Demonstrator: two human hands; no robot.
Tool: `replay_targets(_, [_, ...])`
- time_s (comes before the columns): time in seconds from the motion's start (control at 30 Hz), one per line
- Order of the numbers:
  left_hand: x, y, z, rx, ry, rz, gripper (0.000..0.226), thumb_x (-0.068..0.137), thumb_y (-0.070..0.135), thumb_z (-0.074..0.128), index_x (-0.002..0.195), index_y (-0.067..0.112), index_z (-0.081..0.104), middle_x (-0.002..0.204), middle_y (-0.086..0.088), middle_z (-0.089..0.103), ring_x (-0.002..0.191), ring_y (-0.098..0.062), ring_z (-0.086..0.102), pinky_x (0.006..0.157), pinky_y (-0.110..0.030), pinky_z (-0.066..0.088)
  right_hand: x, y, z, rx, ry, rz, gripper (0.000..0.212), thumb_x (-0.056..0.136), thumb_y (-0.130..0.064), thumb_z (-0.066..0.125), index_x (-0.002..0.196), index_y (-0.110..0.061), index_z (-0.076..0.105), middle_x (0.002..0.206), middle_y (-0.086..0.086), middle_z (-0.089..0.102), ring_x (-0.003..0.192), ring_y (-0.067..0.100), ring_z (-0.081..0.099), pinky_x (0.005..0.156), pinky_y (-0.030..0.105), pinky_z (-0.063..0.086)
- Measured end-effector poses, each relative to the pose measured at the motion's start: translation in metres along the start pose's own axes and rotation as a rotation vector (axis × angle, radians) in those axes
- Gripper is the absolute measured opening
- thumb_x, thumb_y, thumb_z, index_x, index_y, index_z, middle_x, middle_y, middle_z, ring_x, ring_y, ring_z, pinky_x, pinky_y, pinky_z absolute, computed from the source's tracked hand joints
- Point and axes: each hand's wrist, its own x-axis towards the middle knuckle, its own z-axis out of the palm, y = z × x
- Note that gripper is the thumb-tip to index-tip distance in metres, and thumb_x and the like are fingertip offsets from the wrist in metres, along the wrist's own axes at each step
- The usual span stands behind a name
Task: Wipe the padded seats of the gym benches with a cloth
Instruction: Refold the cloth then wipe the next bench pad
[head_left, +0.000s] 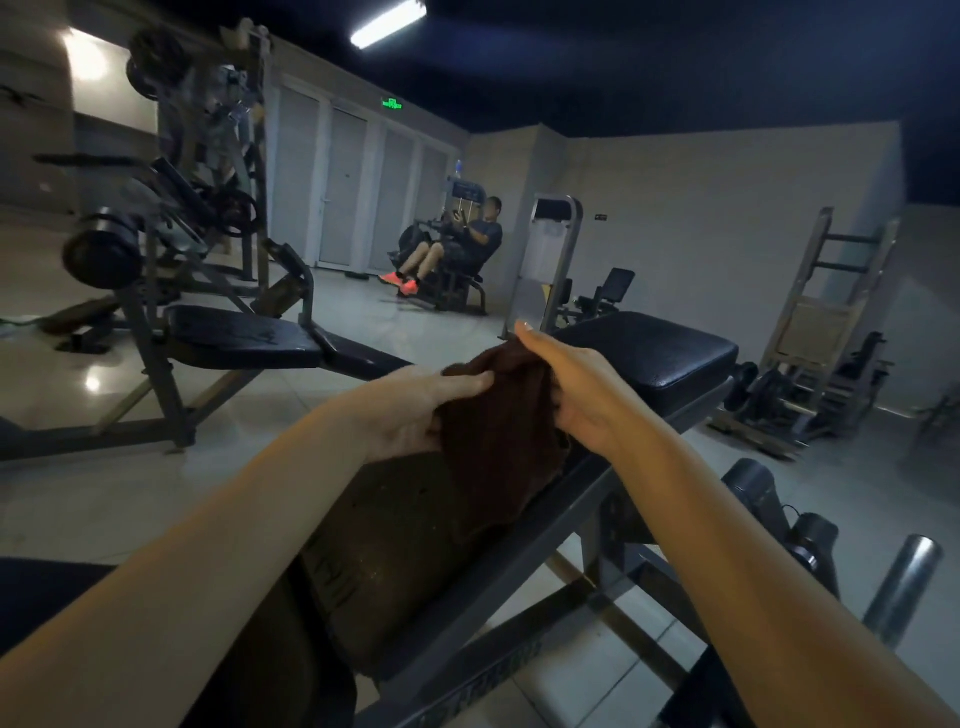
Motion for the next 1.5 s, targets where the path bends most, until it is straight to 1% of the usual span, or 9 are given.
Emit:
replay_targets(0.17, [0.001,0.008,-0.012,0.000,0.369,0.225,0.039,0.090,0.020,0.069,0.126,0.026,0.055,0.118,-0.007,0.062,0.110,-0.023,0.060,0.091,-0.040,0.054,-0.007,0.002,-0.015,0.078,-0.005,0.059,0.055,0.070,-0.009,0.078,0.121,-0.005,0.058,0.109,0.011,0.071,0.088,0.018,0.073,0.068,0.026,0.060])
replay_targets(0.27, [-0.003,0.008,-0.016,0.044,0.355,0.256,0.024,0.093,0.019,0.064,0.116,0.025,0.062,0.110,-0.006,0.065,0.106,-0.018,0.062,0.077,-0.029,0.055,-0.005,0.009,-0.026,0.076,0.147,-0.037,0.049,0.078,-0.002,0.076,0.121,-0.011,0.054,0.114,0.014,0.065,0.091,0.021,0.072,0.067,0.027,0.060])
replay_targets(0.43, [-0.009,0.011,-0.015,0.238,0.260,0.232,0.026,0.089,0.020,0.070,0.114,0.025,0.067,0.117,-0.003,0.065,0.111,-0.017,0.060,0.099,-0.037,0.051,-0.011,0.007,-0.028,-0.173,0.053,-0.206,0.046,0.085,0.004,0.068,0.124,-0.019,0.065,0.110,0.007,0.072,0.097,0.014,0.072,0.091,0.030,0.056])
replay_targets(0.73, [-0.021,0.030,0.002,0.816,0.321,0.470,0.053,0.087,0.012,0.072,0.136,0.021,0.057,0.135,0.002,0.058,0.122,-0.013,0.054,0.106,-0.026,0.040,-0.023,0.000,-0.027,-0.952,0.165,-0.382,0.016,0.079,-0.032,0.082,0.092,-0.032,0.073,0.087,-0.014,0.068,0.077,-0.005,0.059,0.059,0.008,0.041])
replay_targets(0.9, [-0.016,0.030,0.005,0.999,0.413,0.520,0.021,0.087,0.028,0.071,0.107,0.022,0.071,0.102,0.005,0.064,0.100,-0.014,0.060,0.085,-0.029,0.046,-0.025,-0.007,-0.036,-0.680,-0.018,-0.298,0.012,0.092,-0.033,0.066,0.098,-0.022,0.064,0.095,-0.005,0.068,0.092,0.005,0.065,0.078,0.019,0.049])
replay_targets(1.0, [-0.011,0.030,0.001,0.923,0.400,0.477,0.027,0.082,0.050,0.069,0.096,0.028,0.067,0.110,-0.002,0.056,0.104,-0.020,0.056,0.093,-0.038,0.048,-0.027,-0.006,-0.041,-0.379,-0.048,-0.188,0.019,0.094,-0.030,0.062,0.108,-0.016,0.062,0.102,0.002,0.069,0.100,0.019,0.068,0.092,0.038,0.053])
replay_targets(1.2, [-0.006,0.015,0.021,0.041,0.099,0.084,0.034,0.094,0.032,0.061,0.122,0.014,0.055,0.117,-0.007,0.068,0.105,-0.023,0.065,0.085,-0.034,0.053,-0.024,-0.005,-0.044,-0.200,0.115,-0.239,0.018,0.087,-0.029,0.074,0.101,-0.019,0.069,0.085,-0.002,0.076,0.082,0.015,0.074,0.075,0.029,0.060])
replay_targets(1.37, [0.014,0.001,0.032,-0.050,0.167,0.151,0.029,0.090,0.012,0.067,0.117,0.015,0.056,0.111,-0.004,0.069,0.102,-0.016,0.067,0.082,-0.029,0.055,-0.013,0.001,-0.062,-0.206,0.262,-0.137,0.020,0.082,-0.031,0.079,0.097,-0.018,0.074,0.088,0.000,0.077,0.092,0.022,0.072,0.091,0.042,0.056])
replay_targets(1.5, [0.033,0.008,0.046,-0.007,0.264,0.231,0.026,0.093,0.015,0.064,0.118,0.020,0.058,0.115,-0.001,0.066,0.104,-0.011,0.064,0.097,-0.036,0.049,-0.006,-0.016,-0.071,-0.321,0.621,-0.500,0.017,0.092,-0.032,0.069,0.080,-0.021,0.063,0.076,-0.008,0.062,0.074,0.006,0.059,0.074,0.021,0.049])
